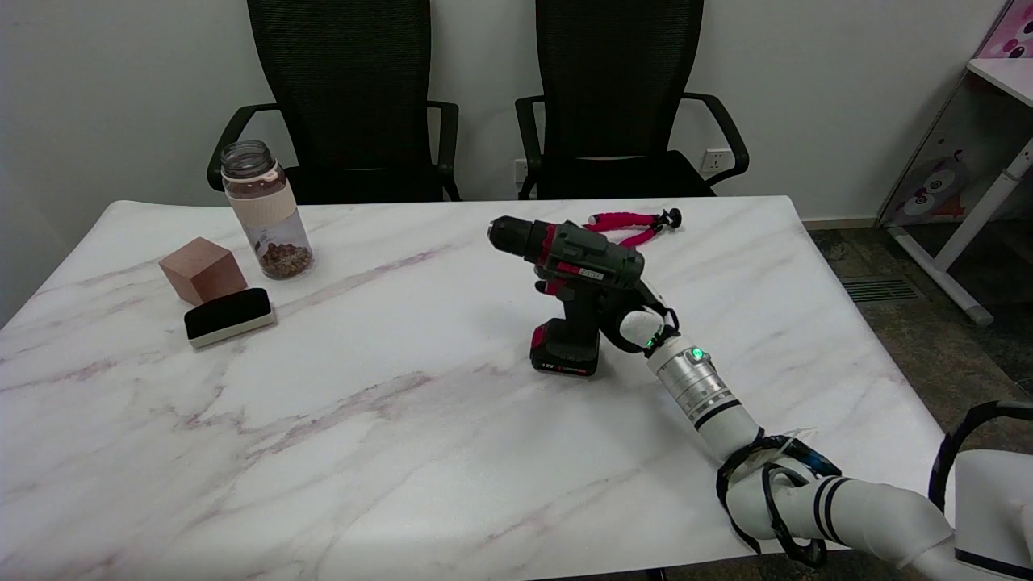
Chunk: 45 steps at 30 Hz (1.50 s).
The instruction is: Pick up the power screwdriver.
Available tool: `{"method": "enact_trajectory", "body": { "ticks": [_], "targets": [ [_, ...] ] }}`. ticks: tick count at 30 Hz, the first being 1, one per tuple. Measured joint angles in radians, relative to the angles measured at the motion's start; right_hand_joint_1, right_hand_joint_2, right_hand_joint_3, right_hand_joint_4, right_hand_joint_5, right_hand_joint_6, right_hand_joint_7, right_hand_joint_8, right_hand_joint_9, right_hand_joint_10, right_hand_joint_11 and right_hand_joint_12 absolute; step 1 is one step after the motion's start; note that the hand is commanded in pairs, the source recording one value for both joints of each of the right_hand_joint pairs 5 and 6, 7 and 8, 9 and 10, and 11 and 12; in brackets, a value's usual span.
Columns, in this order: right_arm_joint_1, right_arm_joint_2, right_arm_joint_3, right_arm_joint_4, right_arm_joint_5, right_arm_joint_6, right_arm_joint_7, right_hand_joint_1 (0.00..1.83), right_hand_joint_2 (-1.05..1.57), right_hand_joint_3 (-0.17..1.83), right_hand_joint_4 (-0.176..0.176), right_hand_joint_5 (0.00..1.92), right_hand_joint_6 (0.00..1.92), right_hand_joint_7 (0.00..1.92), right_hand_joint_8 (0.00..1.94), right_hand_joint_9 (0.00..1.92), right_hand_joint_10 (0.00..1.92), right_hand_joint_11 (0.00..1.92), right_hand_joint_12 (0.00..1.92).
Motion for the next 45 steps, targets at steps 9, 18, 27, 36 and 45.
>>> {"method": "enact_trajectory", "body": {
  "ticks": [9,18,27,36,45],
  "targets": [
    [0.004,-0.002,0.002,0.011,-0.015,0.000,-0.001,1.20,-0.23,0.70,0.112,0.24,0.24,0.24,0.24,0.56,0.56,0.57,0.57],
    [0.007,-0.003,0.003,0.019,-0.024,0.000,-0.001,1.27,0.05,0.62,0.107,0.27,0.27,0.27,0.27,0.75,0.75,0.64,0.64],
    [0.012,-0.003,0.004,0.024,-0.027,-0.004,-0.002,1.29,0.09,0.72,0.107,0.30,0.30,0.30,0.30,0.86,0.86,0.65,0.65],
    [0.013,-0.003,0.004,0.027,-0.026,-0.010,-0.002,1.32,0.17,0.89,0.100,0.35,0.35,0.35,0.35,1.02,1.02,0.74,0.74],
    [0.014,-0.004,0.005,0.028,-0.024,-0.021,-0.002,1.31,0.29,0.94,0.113,0.56,0.56,0.56,0.56,1.04,1.04,0.77,0.77]
  ]
}}
